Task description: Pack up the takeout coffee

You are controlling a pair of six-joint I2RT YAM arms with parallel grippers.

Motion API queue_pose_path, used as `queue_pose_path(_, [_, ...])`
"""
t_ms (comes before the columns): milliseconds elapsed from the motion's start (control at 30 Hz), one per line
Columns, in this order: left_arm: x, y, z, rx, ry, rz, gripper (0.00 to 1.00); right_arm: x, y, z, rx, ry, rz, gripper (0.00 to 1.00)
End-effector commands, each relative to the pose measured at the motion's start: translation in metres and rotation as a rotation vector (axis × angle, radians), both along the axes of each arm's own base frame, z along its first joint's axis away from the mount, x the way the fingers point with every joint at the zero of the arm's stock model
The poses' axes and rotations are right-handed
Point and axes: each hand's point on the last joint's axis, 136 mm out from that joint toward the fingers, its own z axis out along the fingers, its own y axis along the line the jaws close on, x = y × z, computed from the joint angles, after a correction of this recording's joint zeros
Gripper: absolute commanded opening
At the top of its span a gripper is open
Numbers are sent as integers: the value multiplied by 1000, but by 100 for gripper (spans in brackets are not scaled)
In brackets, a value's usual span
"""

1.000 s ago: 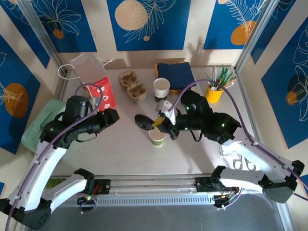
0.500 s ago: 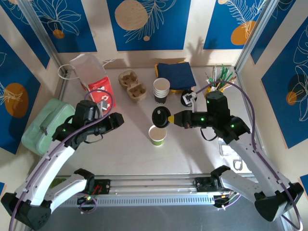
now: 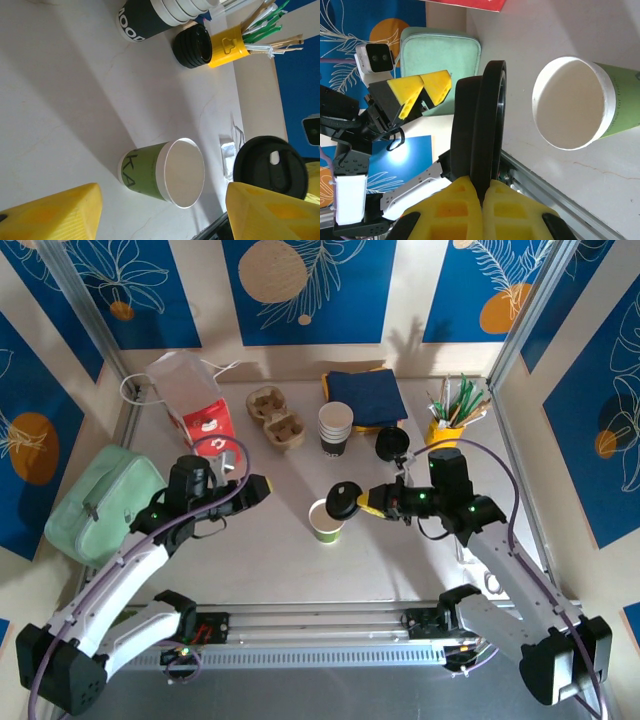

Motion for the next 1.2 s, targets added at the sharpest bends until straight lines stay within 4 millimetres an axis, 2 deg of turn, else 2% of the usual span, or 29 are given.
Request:
queue_pose_path(0, [3,-9,10,-72,-47,-28,67,0,4,-8,39,41,17,0])
queue_pose_path(233, [-3,-19,-6,-42,-7,-85,67,1,13,-29,10,34,47,0])
queue_pose_path(700, [-4,-25,-8,-53,-2,-92,66,4,22,-53,-63,36,57,0])
queue_pose_path(1167, [-3,-29,-9,-37,3,-106,67,5,22,-70,-94,64,45,8])
